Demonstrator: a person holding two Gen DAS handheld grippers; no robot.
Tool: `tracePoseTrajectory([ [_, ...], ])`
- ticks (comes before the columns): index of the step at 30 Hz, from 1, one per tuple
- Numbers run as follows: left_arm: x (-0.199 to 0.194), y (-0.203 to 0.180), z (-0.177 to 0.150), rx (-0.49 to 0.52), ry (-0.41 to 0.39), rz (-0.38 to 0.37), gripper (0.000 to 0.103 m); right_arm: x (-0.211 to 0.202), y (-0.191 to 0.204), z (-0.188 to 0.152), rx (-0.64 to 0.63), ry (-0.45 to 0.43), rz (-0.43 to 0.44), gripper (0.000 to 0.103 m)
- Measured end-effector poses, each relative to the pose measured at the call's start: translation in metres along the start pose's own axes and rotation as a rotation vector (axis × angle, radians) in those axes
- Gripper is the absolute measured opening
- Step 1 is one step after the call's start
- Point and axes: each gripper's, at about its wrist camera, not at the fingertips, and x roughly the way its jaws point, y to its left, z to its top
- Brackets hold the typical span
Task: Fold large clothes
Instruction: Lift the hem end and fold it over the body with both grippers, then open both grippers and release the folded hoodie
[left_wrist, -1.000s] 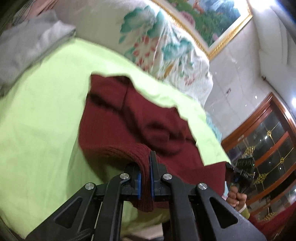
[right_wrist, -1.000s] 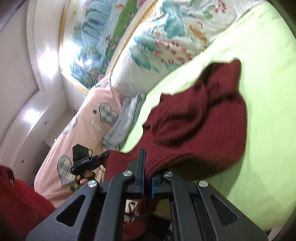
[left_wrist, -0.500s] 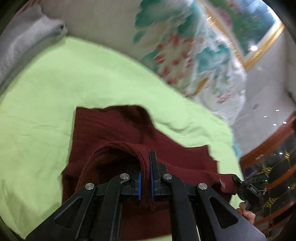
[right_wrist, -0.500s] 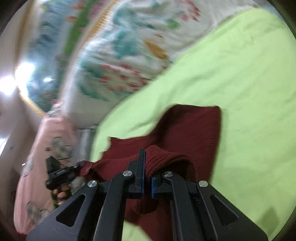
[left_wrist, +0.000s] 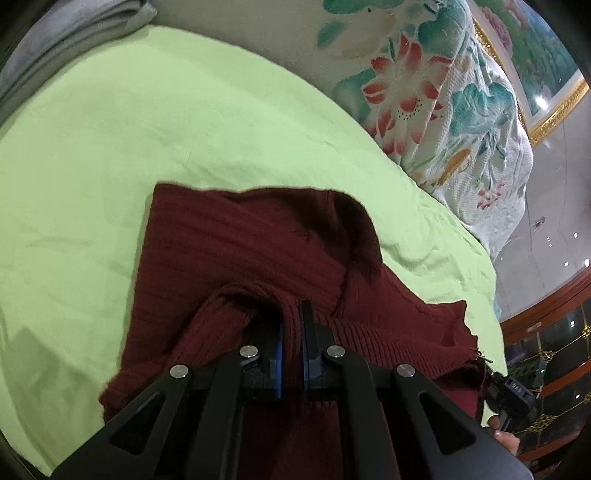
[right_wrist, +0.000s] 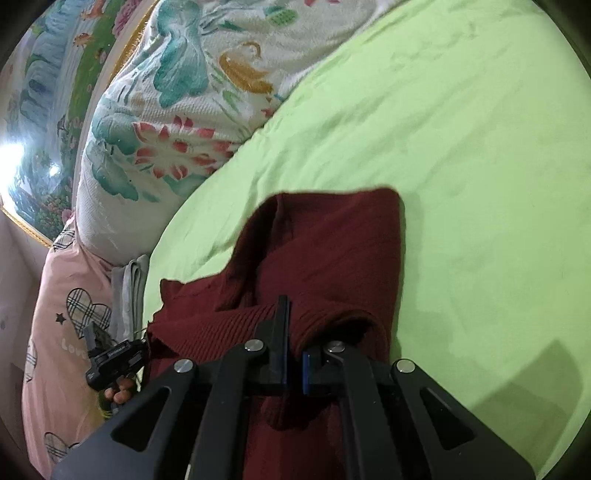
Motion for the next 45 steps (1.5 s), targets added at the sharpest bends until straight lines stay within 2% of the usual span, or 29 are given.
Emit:
tracePoseTrajectory([
  [5, -0.003, -0.005, 0.013, -0.005, -0.011, 0.067, 0.006, 0.011, 0.018, 0.020, -0.024, -0.015, -0.048, 0.005],
  [9, 0.000, -0.003, 0.020, -0.014, 0.027, 0.066, 0.011, 0.020, 0.016, 0.029, 0.017, 0.043, -0.056, 0.006],
  [11, -0.009, 0.002, 0.017, -0.042, 0.037, 0.030, 0.015, 0.012, 0.012, 0.026, 0.055, 0.031, -0.030, 0.007],
  [12, -0.019, 0.005, 0.014, -0.058, 0.019, 0.026, 0.027, 0.007, 0.012, 0.024, 0.061, 0.017, -0.021, 0.010],
  [13, -0.029, 0.008, 0.011, -0.068, -0.003, 0.032, 0.046, -0.004, 0.013, 0.021, 0.063, -0.015, -0.019, 0.014],
  [14, -0.043, 0.010, 0.006, -0.074, -0.031, 0.033, 0.051, -0.016, 0.014, 0.017, 0.060, -0.050, -0.034, 0.027],
  [15, -0.056, 0.011, 0.000, -0.072, -0.061, 0.025, 0.052, -0.028, 0.017, 0.014, 0.052, -0.087, -0.042, 0.038],
  [17, -0.074, 0.005, -0.014, -0.061, -0.072, 0.013, 0.052, -0.048, 0.027, 0.006, 0.024, -0.150, -0.026, 0.039],
  [18, -0.081, -0.003, -0.025, -0.044, -0.071, -0.023, 0.052, -0.053, 0.032, 0.002, 0.009, -0.159, -0.015, 0.039],
  [20, -0.084, -0.022, -0.043, 0.008, -0.052, -0.085, 0.052, -0.052, 0.053, -0.011, -0.057, -0.134, 0.036, 0.039],
  [23, -0.068, -0.053, -0.062, 0.100, 0.005, -0.112, 0.053, -0.022, 0.081, -0.035, -0.159, -0.006, 0.060, 0.039],
  [24, -0.062, -0.058, -0.063, 0.123, 0.011, -0.096, 0.053, -0.012, 0.085, -0.040, -0.184, 0.028, 0.060, 0.039],
  [26, -0.047, -0.058, -0.060, 0.148, 0.011, -0.003, 0.053, 0.004, 0.084, -0.042, -0.219, 0.060, 0.003, 0.039],
  [27, -0.041, -0.051, -0.056, 0.136, 0.012, 0.026, 0.053, 0.011, 0.076, -0.038, -0.210, 0.061, -0.054, 0.039],
  [29, -0.032, -0.029, -0.042, 0.083, 0.006, 0.073, 0.050, 0.017, 0.060, -0.029, -0.192, 0.044, -0.104, 0.038],
  [30, -0.030, -0.016, -0.034, 0.060, -0.003, 0.079, 0.042, 0.019, 0.048, -0.023, -0.170, 0.027, -0.139, 0.038],
  [31, -0.030, -0.005, -0.029, 0.045, -0.007, 0.072, 0.027, 0.019, 0.033, -0.015, -0.132, 0.000, -0.178, 0.037],
  [32, -0.031, 0.004, -0.024, 0.029, -0.011, 0.069, 0.021, 0.017, 0.022, -0.011, -0.099, -0.021, -0.170, 0.036],
  [33, -0.033, 0.011, -0.021, 0.016, -0.015, 0.069, 0.016, 0.012, 0.008, -0.006, -0.038, -0.047, -0.126, 0.035],
  [35, -0.045, 0.024, -0.020, -0.018, -0.036, 0.058, 0.016, 0.005, 0.002, -0.004, -0.007, -0.064, -0.114, 0.037],
  [36, -0.053, 0.029, -0.022, -0.036, -0.049, 0.062, 0.018, 0.000, 0.004, -0.006, -0.018, -0.077, -0.136, 0.037],
  [38, -0.067, 0.034, -0.032, -0.058, -0.062, 0.053, 0.026, -0.015, 0.014, -0.016, -0.046, -0.108, -0.143, 0.037],
  [41, -0.088, 0.031, -0.055, -0.075, -0.072, 0.063, 0.037, -0.030, 0.027, -0.033, -0.063, -0.114, -0.108, 0.037],
  [43, -0.103, 0.023, -0.075, -0.086, -0.084, 0.043, 0.051, -0.037, 0.033, -0.047, -0.078, -0.110, -0.083, 0.038],
  [45, -0.115, 0.017, -0.097, -0.110, -0.093, 0.016, 0.053, -0.043, 0.039, -0.063, -0.093, -0.097, -0.055, 0.038],
])
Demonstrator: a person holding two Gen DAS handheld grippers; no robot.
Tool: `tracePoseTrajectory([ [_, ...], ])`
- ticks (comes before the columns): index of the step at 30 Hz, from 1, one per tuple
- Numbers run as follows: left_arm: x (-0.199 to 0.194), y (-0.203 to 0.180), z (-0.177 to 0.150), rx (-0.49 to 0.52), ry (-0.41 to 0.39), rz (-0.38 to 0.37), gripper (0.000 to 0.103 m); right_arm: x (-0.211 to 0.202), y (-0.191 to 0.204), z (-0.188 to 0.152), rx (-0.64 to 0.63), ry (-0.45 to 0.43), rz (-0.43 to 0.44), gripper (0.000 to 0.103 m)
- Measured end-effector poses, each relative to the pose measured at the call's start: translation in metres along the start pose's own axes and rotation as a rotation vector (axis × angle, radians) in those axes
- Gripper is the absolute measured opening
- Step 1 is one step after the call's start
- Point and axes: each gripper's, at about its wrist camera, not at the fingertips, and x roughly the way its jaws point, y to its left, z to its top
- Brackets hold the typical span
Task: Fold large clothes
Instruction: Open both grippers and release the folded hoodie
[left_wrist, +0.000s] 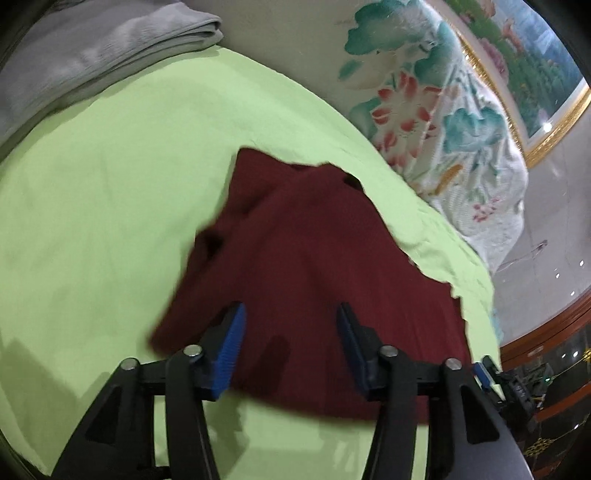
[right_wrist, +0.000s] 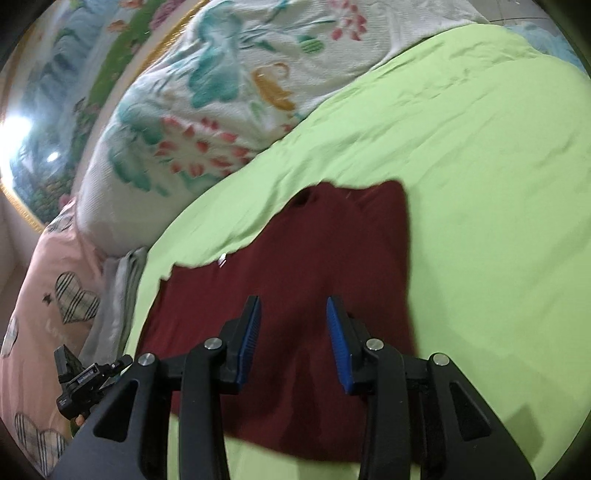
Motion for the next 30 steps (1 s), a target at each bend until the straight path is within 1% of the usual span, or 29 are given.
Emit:
tracePoseTrajectory([
  [2, -0.010, 0.000, -0.021, -0.033, 0.006, -0.030, 0.055, -0.002, 0.005, -0.011, -0.006, 0.009, 0.019, 0.038],
  [5, -0.018, 0.002, -0.046, -0.066, 0.010, -0.021, 0.058, -0.007, 0.013, -0.029, -0.013, 0.031, 0.037, 0.041],
  [7, -0.020, 0.005, -0.057, -0.089, 0.009, -0.018, 0.065, -0.007, 0.015, -0.037, -0.001, 0.048, 0.056, 0.044],
  [10, -0.014, 0.013, -0.065, -0.121, 0.030, -0.020, 0.066, -0.006, 0.019, -0.048, -0.001, 0.076, 0.070, 0.045],
  [12, -0.007, 0.020, -0.065, -0.155, 0.046, -0.030, 0.066, -0.004, 0.022, -0.053, -0.002, 0.090, 0.080, 0.045],
  [15, -0.002, 0.024, -0.062, -0.192, 0.034, -0.052, 0.068, -0.002, 0.026, -0.057, -0.007, 0.100, 0.093, 0.045],
  [18, 0.011, 0.027, -0.050, -0.218, 0.024, -0.050, 0.069, 0.004, 0.029, -0.057, -0.018, 0.112, 0.102, 0.045],
  [20, 0.017, 0.029, -0.043, -0.245, 0.006, -0.054, 0.069, 0.010, 0.029, -0.054, -0.016, 0.122, 0.089, 0.045],
  [22, 0.025, 0.031, -0.034, -0.270, -0.016, -0.052, 0.069, 0.013, 0.028, -0.051, 0.000, 0.122, 0.096, 0.045],
  [25, 0.037, 0.030, -0.020, -0.281, -0.048, -0.025, 0.069, 0.016, 0.027, -0.048, 0.005, 0.123, 0.099, 0.045],
  [28, 0.045, 0.023, -0.011, -0.262, -0.062, 0.022, 0.066, 0.019, 0.028, -0.045, -0.002, 0.128, 0.104, 0.045],
  [29, 0.047, 0.020, -0.008, -0.254, -0.067, 0.036, 0.061, 0.019, 0.029, -0.044, -0.006, 0.127, 0.107, 0.046],
  [30, 0.048, 0.019, -0.006, -0.247, -0.069, 0.048, 0.047, 0.019, 0.029, -0.042, -0.010, 0.125, 0.109, 0.046],
])
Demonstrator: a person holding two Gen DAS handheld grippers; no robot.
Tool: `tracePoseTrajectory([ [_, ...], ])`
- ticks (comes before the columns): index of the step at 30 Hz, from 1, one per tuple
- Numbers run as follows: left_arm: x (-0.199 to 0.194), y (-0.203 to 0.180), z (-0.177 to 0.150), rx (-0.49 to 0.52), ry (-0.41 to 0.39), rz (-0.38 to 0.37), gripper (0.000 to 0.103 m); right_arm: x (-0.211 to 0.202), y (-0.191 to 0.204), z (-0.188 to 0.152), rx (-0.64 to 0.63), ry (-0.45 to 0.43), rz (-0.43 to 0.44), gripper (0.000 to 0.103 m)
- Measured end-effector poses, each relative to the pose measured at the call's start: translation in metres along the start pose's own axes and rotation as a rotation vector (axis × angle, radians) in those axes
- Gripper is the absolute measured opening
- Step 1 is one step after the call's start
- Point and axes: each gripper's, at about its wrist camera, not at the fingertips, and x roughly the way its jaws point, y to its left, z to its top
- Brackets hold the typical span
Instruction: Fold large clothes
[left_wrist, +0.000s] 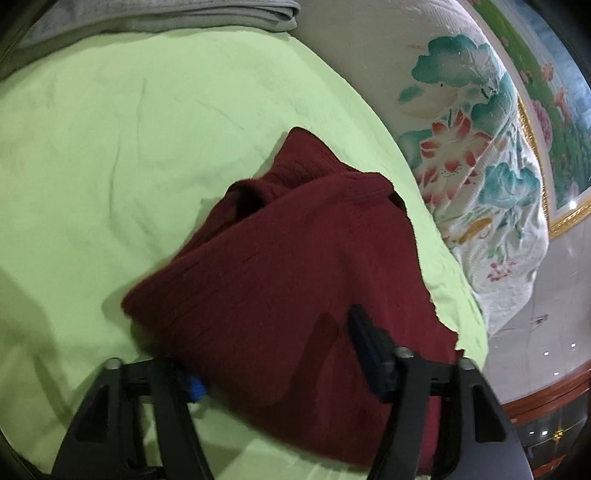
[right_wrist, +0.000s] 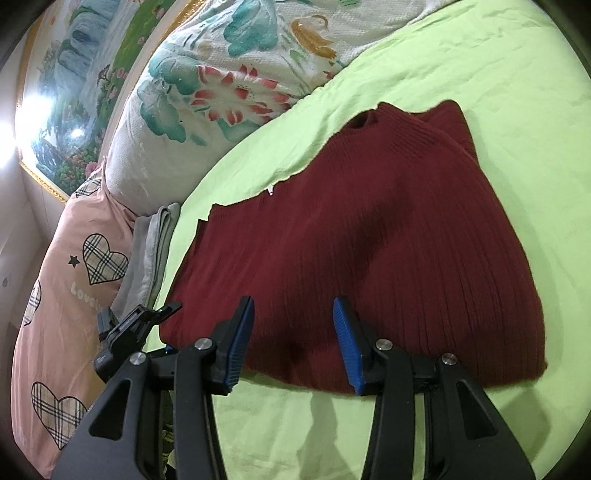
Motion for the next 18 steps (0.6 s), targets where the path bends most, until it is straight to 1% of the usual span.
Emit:
tracePoseTrajectory([
  [1, 0.003, -0.001, 0.001, 0.007, 0.006, 0.000, 0.029, 0.000, 0.000, 0.003, -0.002, -0.001, 0.000, 0.046],
  [2, 0.007, 0.000, 0.003, 0.008, 0.027, -0.021, 0.023, 0.000, -0.001, 0.007, -0.002, -0.002, 0.001, 0.046],
  [3, 0.011, 0.001, 0.004, 0.002, 0.051, -0.047, 0.014, 0.000, -0.002, 0.010, -0.002, -0.003, 0.004, 0.046],
  [4, 0.011, 0.001, 0.004, 0.003, 0.057, -0.065, 0.011, -0.001, -0.003, 0.014, -0.001, -0.006, 0.008, 0.046],
  [6, 0.004, -0.012, 0.004, 0.051, 0.032, -0.082, 0.010, -0.002, -0.007, 0.020, 0.001, -0.009, 0.011, 0.046],
  [8, -0.004, -0.035, 0.002, 0.119, 0.018, -0.114, 0.009, -0.002, -0.012, 0.027, 0.016, -0.009, 0.021, 0.047],
  [10, -0.012, -0.063, -0.003, 0.197, 0.001, -0.153, 0.009, -0.004, -0.018, 0.033, 0.033, -0.012, 0.035, 0.047],
  [11, -0.016, -0.084, -0.007, 0.254, -0.003, -0.179, 0.009, -0.005, -0.019, 0.035, 0.038, -0.014, 0.040, 0.047],
  [13, -0.020, -0.114, -0.018, 0.333, 0.001, -0.225, 0.009, -0.010, -0.024, 0.041, 0.058, -0.022, 0.066, 0.047],
  [14, -0.021, -0.138, -0.029, 0.401, 0.008, -0.255, 0.009, -0.012, -0.026, 0.044, 0.068, -0.024, 0.083, 0.047],
  [16, -0.019, -0.168, -0.050, 0.501, 0.036, -0.291, 0.009, -0.017, -0.033, 0.050, 0.091, -0.030, 0.106, 0.047],
  [17, -0.015, -0.185, -0.068, 0.572, 0.059, -0.300, 0.009, -0.019, -0.036, 0.052, 0.104, -0.034, 0.116, 0.047],
  [18, -0.009, -0.200, -0.087, 0.647, 0.080, -0.292, 0.009, -0.021, -0.040, 0.054, 0.122, -0.038, 0.132, 0.047],
])
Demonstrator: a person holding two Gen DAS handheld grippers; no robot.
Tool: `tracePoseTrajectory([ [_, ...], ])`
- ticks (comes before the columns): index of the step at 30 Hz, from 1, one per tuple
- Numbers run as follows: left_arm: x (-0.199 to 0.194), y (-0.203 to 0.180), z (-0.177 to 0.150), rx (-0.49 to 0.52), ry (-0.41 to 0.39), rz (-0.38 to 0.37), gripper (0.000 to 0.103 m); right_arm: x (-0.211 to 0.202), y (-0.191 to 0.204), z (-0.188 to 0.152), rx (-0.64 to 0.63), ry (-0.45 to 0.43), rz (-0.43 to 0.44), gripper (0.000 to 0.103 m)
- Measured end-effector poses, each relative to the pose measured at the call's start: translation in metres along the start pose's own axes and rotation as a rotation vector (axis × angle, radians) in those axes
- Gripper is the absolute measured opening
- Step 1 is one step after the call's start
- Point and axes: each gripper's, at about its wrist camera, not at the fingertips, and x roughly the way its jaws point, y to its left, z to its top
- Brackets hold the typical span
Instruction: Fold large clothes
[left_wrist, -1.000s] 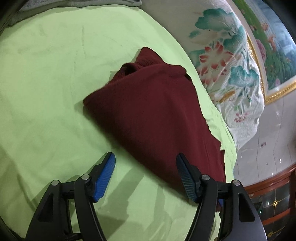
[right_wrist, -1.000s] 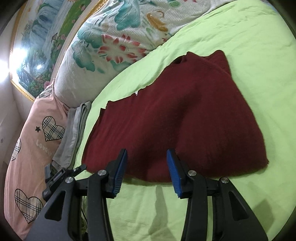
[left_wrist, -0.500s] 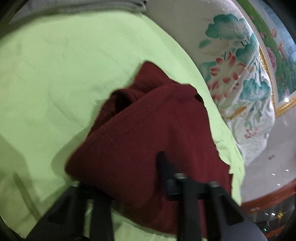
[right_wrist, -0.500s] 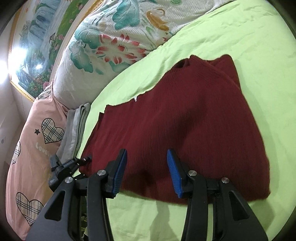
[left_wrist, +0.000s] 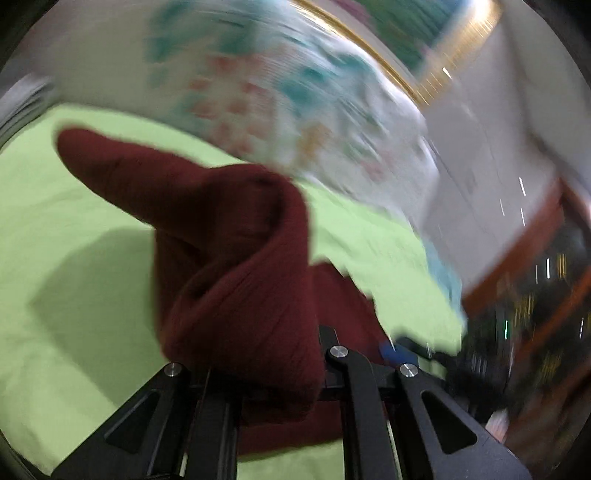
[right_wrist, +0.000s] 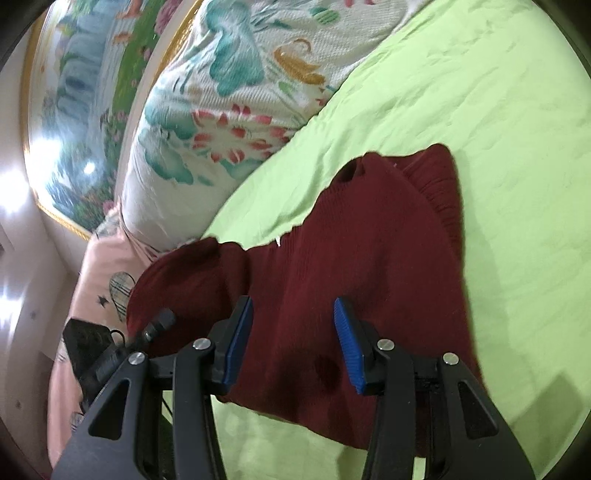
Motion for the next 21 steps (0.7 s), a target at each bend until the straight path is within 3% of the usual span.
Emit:
tracePoseTrajectory([
  [1, 0.017, -0.022, -0.010, 0.080, 0.044, 0.021, 0.009, -0.002, -0.005, 0.002, 0.023, 0.000, 0.017, 0.048],
  [3, 0.040, -0.041, -0.027, 0.148, 0.103, 0.049, 0.009, -0.001, -0.014, 0.006, 0.058, 0.012, 0.029, 0.055],
  [6, 0.063, -0.045, -0.044, 0.152, 0.162, 0.062, 0.008, 0.003, -0.020, 0.007, 0.087, 0.051, 0.042, 0.059],
  [12, 0.053, -0.034, -0.028, 0.083, 0.123, 0.033, 0.008, 0.014, -0.009, 0.009, 0.058, 0.107, 0.060, 0.072],
  [17, 0.038, -0.034, -0.025, 0.079, 0.078, 0.009, 0.008, 0.030, 0.011, 0.019, 0.025, 0.145, 0.082, 0.075],
  [18, 0.035, -0.034, -0.025, 0.076, 0.070, 0.007, 0.008, 0.035, 0.016, 0.022, 0.014, 0.160, 0.077, 0.080],
  [21, 0.037, -0.039, -0.028, 0.105, 0.073, 0.023, 0.008, 0.070, 0.015, 0.031, 0.068, 0.262, 0.068, 0.080],
])
